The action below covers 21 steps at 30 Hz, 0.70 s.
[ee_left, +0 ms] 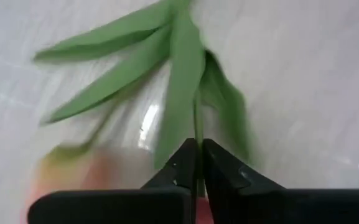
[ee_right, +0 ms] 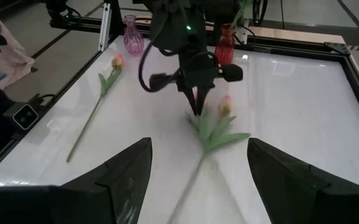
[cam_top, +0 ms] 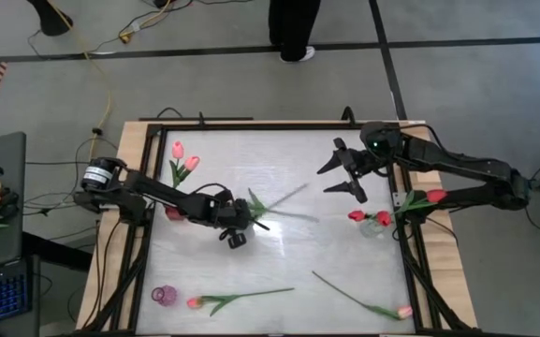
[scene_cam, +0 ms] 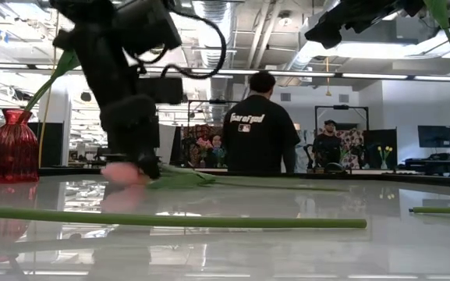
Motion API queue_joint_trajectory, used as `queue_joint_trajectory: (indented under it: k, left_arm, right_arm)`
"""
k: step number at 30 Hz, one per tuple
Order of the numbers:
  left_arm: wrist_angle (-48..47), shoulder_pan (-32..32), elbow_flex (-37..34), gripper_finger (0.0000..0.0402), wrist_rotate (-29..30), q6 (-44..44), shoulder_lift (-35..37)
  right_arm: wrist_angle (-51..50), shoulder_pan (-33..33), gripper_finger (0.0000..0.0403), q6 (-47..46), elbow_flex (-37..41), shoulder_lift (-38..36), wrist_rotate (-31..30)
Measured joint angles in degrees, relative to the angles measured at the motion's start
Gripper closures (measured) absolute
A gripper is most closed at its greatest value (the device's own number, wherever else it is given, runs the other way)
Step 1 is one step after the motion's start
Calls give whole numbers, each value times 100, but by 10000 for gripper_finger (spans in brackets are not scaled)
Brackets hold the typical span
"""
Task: Sort flowers into vase by color
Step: Put the pink flower into the red flower vase
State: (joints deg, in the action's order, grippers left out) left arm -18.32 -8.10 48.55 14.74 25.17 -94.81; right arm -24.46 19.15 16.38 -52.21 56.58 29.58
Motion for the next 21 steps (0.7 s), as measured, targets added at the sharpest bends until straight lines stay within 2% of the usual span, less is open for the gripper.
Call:
queue_joint_trajectory:
  k: [5, 9, 13, 19, 21]
  left_arm:
    - [-1405, 0, 779, 398, -217, 94, 260]
    - [-2516, -20, 1661, 399, -674, 50, 269]
    - [-3147, -73, 2365, 401, -1080, -63, 273]
    - [-4015, -275, 3231, 401, -1078, -94, 274]
    - [-4307, -367, 3441, 401, -922, -97, 272]
  right_arm:
    - [17, 42, 113, -125, 0, 0, -4]
    - [44, 53, 113, -153, 0, 0, -7]
    - [110, -11, 113, -380, 0, 10, -4]
    - [134, -477, 113, -391, 0, 111, -21]
    - [113, -597, 113, -391, -44, 144, -293]
